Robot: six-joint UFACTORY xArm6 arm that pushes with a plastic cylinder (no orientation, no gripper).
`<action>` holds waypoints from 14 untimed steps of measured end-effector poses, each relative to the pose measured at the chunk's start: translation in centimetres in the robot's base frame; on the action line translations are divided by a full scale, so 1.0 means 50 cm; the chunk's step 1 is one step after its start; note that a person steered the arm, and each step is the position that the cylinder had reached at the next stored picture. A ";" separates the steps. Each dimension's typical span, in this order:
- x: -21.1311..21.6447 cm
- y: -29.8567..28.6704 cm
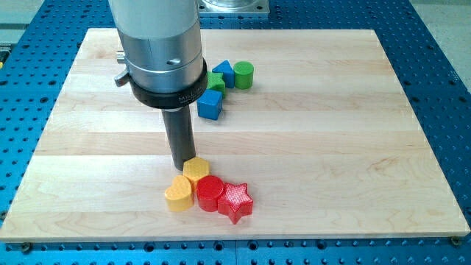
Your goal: Add the hexagon and red circle into the group of blocks
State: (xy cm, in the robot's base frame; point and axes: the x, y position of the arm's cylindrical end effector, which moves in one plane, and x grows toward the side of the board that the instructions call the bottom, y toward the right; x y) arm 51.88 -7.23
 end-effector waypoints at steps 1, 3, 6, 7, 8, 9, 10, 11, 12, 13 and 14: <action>0.000 0.000; -0.023 -0.050; 0.123 -0.106; 0.199 -0.099; 0.200 -0.072; 0.199 -0.034; 0.200 0.013; 0.200 0.079; 0.199 0.157; 0.188 0.204; 0.127 0.179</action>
State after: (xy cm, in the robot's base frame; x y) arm 58.21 1.72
